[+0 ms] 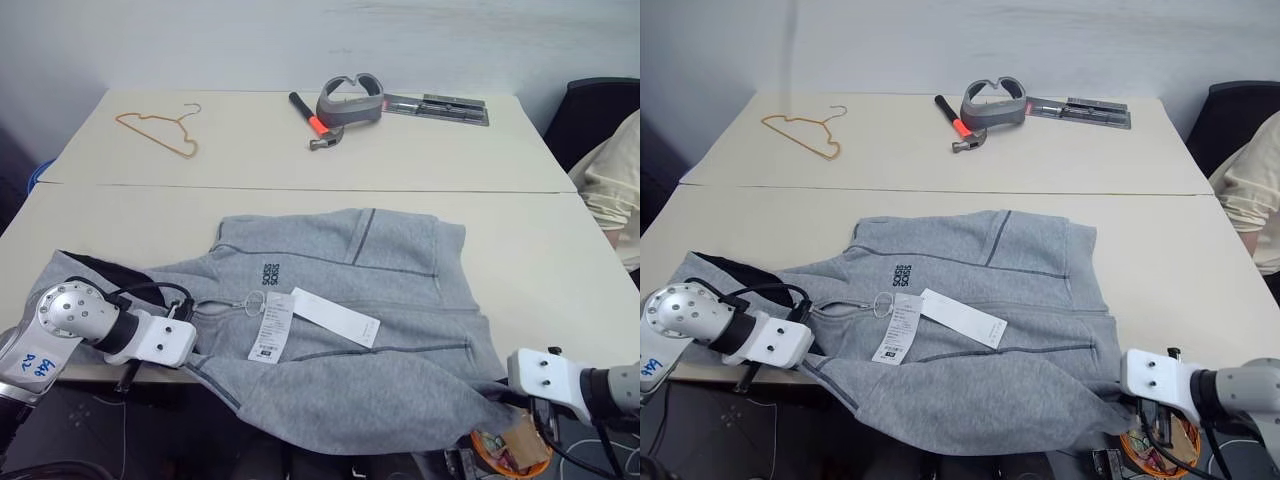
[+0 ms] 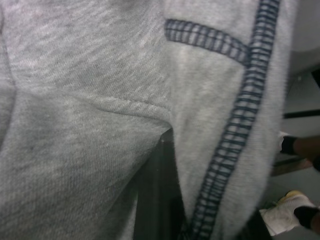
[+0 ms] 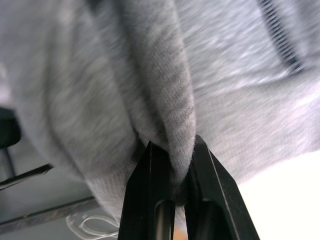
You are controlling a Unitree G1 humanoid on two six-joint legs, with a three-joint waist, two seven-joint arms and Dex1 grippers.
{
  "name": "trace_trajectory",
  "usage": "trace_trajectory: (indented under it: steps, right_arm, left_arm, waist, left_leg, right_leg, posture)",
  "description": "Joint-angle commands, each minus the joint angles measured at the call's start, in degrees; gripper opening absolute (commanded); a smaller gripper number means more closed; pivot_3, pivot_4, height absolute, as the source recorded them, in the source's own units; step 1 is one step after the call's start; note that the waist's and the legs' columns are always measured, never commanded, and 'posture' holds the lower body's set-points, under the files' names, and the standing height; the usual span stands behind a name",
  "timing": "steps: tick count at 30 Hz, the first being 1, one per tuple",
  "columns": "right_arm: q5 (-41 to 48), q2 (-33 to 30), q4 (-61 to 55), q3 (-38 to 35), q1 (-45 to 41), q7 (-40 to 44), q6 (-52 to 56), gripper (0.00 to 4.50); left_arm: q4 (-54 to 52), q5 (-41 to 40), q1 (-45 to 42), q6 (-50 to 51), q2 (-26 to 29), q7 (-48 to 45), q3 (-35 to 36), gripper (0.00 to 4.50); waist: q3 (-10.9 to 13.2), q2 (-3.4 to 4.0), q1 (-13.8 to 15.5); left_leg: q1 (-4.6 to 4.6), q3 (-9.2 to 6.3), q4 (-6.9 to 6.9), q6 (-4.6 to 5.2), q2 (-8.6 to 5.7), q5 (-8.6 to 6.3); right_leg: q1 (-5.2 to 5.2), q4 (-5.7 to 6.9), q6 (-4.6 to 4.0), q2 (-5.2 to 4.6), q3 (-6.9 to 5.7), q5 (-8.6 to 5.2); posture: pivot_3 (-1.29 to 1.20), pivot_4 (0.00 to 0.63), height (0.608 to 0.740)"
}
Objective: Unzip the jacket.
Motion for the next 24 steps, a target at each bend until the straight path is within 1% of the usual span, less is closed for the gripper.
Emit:
trace_trajectory:
  steps: [1, 5, 9, 10, 11, 12, 14, 16, 17, 18, 20, 22, 23, 24]
  right_arm:
    - [3.1, -1.0, -1.2, -2.1, -3.5, -0.4, 2.1, 0.0]
    - [5.6, -2.4, -2.5, -3.4, -3.8, 2.2, 4.1, 1.27]
    - [8.9, -4.1, -3.9, -5.1, -5.8, 3.7, 6.7, 2.71]
    - [10.3, -4.4, -4.4, -5.5, -7.1, 3.8, 7.8, 3.06]
    - [11.6, -4.5, -4.8, -5.8, -8.6, 3.5, 9.1, 3.41]
    - [13.0, -4.5, -5.4, -5.7, -10.7, 2.9, 10.2, 3.87]
    - [15.3, -4.1, -6.5, -5.2, -14.3, 1.4, 12.5, 4.44]
    - [17.6, -1.7, -8.5, -2.7, -20.1, -2.6, 14.4, 4.48]
    - [18.3, -0.7, -9.2, -1.5, -22.3, -4.4, 15.2, 4.48]
    - [18.6, 1.6, -10.3, 1.1, -25.4, -7.4, 16.5, 4.48]
    - [16.4, 7.1, -11.7, 7.7, -30.2, -13.4, 17.5, 4.48]
    - [13.1, 12.3, -12.0, 14.6, -33.6, -18.8, 18.5, 4.48]
    - [11.6, 14.6, -11.8, 17.7, -34.9, -20.9, 19.1, 4.48]
    - [9.9, 15.4, -11.7, 20.0, -35.6, -22.2, 19.2, 4.48]
  left_arm:
    - [-2.8, -2.4, 3.3, 2.9, -0.5, 0.3, 0.7, 1.74]
    - [-4.6, -4.1, 6.7, 5.0, -0.2, 0.5, 3.5, 2.98]
    - [-5.4, -7.4, 10.9, 7.7, 1.0, -0.4, 8.1, 4.29]
    - [-5.6, -9.6, 11.8, 9.6, 1.3, -1.2, 10.1, 4.5]
    - [-6.0, -12.4, 12.3, 12.1, 1.4, -1.8, 12.0, 4.5]
    - [-6.5, -16.3, 12.0, 16.1, 1.4, -2.4, 14.2, 4.5]
    - [-7.1, -22.6, 10.6, 22.8, 1.5, -3.4, 17.3, 4.5]
    - [-6.2, -27.4, 7.2, 27.9, 2.3, -4.9, 18.8, 4.5]
    - [-5.9, -28.6, 5.8, 29.3, 2.5, -5.3, 19.1, 4.5]
    - [-5.1, -29.4, 3.0, 31.0, 2.7, -5.1, 18.4, 4.5]
    - [-3.8, -28.1, -2.2, 31.6, 2.6, -5.1, 15.2, 4.5]
    - [-2.5, -25.3, -7.5, 30.7, 1.4, -5.3, 10.4, 4.5]
    - [-1.6, -23.7, -10.1, 29.9, 0.5, -5.5, 7.8, 4.5]
    - [-0.9, -22.3, -12.6, 29.3, -0.5, -5.7, 5.5, 4.5]
  waist:
    - [0.0, 0.01, -0.4]
    - [0.0, 0.07, -0.2]
    - [0.0, 0.1, 0.6]
    - [0.0, 0.1, 0.7]
    - [0.0, 0.11, 0.7]
    - [0.0, 0.11, 0.8]
    - [0.1, 0.11, 0.8]
    - [0.1, 0.11, 0.8]
    - [0.1, 0.11, 0.8]
    - [0.1, 0.12, 0.9]
    - [0.1, 0.1, 0.8]
    - [0.1, 0.11, 0.8]
    - [0.1, 0.11, 0.8]
    - [0.1, 0.11, 0.9]
  left_leg:
    - [0.02, 0.03, 0.01, 0.03, 0.0, 0.02]
    - [0.08, 0.07, -0.02, 0.03, -0.01, 0.03]
    - [-0.06, 0.06, -0.12, -0.04, 0.0, 0.0]
    - [-0.09, 0.04, -0.12, -0.06, 0.0, -0.01]
    - [-0.1, 0.03, -0.12, -0.06, 0.01, -0.01]
    - [-0.13, 0.01, -0.1, -0.08, 0.03, 0.0]
    - [-0.15, -0.05, -0.06, -0.09, 0.05, 0.0]
    - [-0.16, -0.09, -0.03, -0.11, 0.05, 0.01]
    - [-0.17, -0.11, -0.02, -0.13, 0.05, 0.01]
    - [-0.17, -0.14, -0.03, -0.16, 0.05, 0.02]
    - [-0.2, -0.16, -0.06, -0.25, 0.05, 0.04]
    - [-0.26, -0.18, -0.1, -0.32, 0.04, 0.06]
    - [-0.32, -0.17, -0.11, -0.37, 0.03, 0.09]
    - [-0.37, -0.16, -0.13, -0.42, 0.01, 0.13]
  right_leg:
    - [0.0, 0.02, -0.01, -0.01, 0.04, 0.02]
    - [-0.03, 0.09, -0.03, -0.03, 0.12, 0.02]
    - [-0.22, 0.08, -0.12, -0.03, 0.08, -0.05]
    - [-0.25, 0.08, -0.14, -0.03, 0.05, -0.06]
    - [-0.25, 0.07, -0.16, -0.02, 0.02, -0.07]
    - [-0.27, 0.08, -0.17, -0.02, -0.01, -0.08]
    - [-0.27, 0.1, -0.2, -0.02, -0.06, -0.09]
    - [-0.26, 0.12, -0.21, -0.03, -0.07, -0.09]
    - [-0.26, 0.12, -0.23, -0.04, -0.09, -0.11]
    - [-0.26, 0.12, -0.25, -0.03, -0.12, -0.12]
    - [-0.28, 0.11, -0.3, -0.04, -0.15, -0.14]
    - [-0.33, 0.1, -0.35, -0.03, -0.2, -0.17]
    - [-0.4, 0.11, -0.35, -0.03, -0.2, -0.17]
    - [-0.45, 0.13, -0.36, -0.01, -0.21, -0.18]
  posture:
    - [0.0, 0.15, 0.74]
    - [0.0, 0.15, 0.74]
    - [0.0, 0.15, 0.74]
    - [0.0, 0.15, 0.74]
    - [0.0, 0.15, 0.74]
    - [0.0, 0.15, 0.74]
    - [0.0, 0.15, 0.74]
    - [0.0, 0.15, 0.74]
    - [0.0, 0.15, 0.74]
    - [0.0, 0.15, 0.74]
    - [0.0, 0.15, 0.74]
    - [0.0, 0.15, 0.74]
    - [0.0, 0.15, 0.74]
    - [0.0, 0.15, 0.74]
